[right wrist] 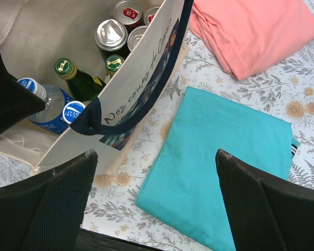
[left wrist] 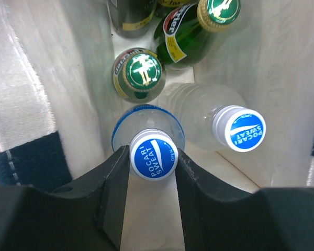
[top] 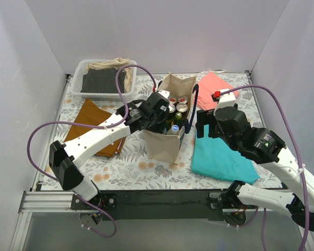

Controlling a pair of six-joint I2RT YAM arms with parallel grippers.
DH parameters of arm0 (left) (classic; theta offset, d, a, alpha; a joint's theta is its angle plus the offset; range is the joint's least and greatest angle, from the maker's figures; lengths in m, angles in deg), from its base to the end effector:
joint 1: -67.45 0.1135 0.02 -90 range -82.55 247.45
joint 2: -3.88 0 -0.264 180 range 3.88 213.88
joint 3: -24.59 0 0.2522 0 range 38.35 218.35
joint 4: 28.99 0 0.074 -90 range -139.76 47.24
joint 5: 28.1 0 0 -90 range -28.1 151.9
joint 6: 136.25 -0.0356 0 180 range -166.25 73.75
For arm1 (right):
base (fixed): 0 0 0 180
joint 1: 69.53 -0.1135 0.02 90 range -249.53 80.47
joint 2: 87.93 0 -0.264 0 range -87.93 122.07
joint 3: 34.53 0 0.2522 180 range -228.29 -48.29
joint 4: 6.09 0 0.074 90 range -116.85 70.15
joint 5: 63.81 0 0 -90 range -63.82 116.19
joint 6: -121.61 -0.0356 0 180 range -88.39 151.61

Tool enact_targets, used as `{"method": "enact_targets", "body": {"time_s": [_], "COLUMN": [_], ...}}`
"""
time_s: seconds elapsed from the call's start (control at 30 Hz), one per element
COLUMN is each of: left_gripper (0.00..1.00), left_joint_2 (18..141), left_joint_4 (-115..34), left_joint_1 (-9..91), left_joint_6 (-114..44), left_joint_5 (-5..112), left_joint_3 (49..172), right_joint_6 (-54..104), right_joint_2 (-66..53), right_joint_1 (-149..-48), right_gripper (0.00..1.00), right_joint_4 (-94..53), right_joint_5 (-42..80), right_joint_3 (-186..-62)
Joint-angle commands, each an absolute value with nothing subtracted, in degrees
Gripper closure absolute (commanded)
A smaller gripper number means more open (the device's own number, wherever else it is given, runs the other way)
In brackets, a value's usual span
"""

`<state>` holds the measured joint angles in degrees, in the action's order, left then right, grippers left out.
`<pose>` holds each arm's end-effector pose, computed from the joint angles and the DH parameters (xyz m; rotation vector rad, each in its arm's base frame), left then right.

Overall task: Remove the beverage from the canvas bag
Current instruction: Take out the drink from the canvas bag.

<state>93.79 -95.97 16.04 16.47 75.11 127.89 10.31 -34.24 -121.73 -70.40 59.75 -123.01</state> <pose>0.2118 -0.2524 0.3485 -0.3487 2.5334 -0.5445 0.1142 0.1152 0.4191 -0.1910 1.9910 0.2111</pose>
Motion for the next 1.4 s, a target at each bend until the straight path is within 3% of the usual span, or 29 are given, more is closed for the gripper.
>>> {"method": "enact_targets", "body": {"time_s": [0.0,0.1,0.2,0.73,1.17,1.37], "left_gripper": [1.00,1.00,0.86,0.52,0.50,0.54], "left_joint_2": [88.0,88.1,88.4,88.8,90.3,90.8], "left_joint_4": [-88.7,-89.4,-90.6,-94.2,-94.2,-93.9], "left_joint_1": [15.8,15.8,15.8,15.8,15.8,15.8], "left_joint_6": [18.1,18.3,18.3,19.4,19.4,19.5], "left_joint_5": [77.6,76.6,75.7,71.9,72.1,72.5], "left_joint_3": [125.6,125.6,125.6,123.9,121.8,121.3], "right_joint_6": [9.5,9.6,9.9,9.9,9.8,9.6], "right_joint_2": [-34.8,-34.6,-34.1,-34.3,-34.9,-34.9], "right_joint_1": [-121.8,-121.9,-121.9,-121.8,-121.9,-121.9], "right_gripper": [0.02,0.02,0.02,0.02,0.02,0.02], "right_joint_4": [-69.2,-69.0,-69.1,-68.8,-69.0,-68.9], "right_joint_5": [61.7,61.7,61.4,61.6,61.8,61.4], "right_joint_3": [-122.6,-122.6,-122.9,-122.6,-122.4,-122.4]}}
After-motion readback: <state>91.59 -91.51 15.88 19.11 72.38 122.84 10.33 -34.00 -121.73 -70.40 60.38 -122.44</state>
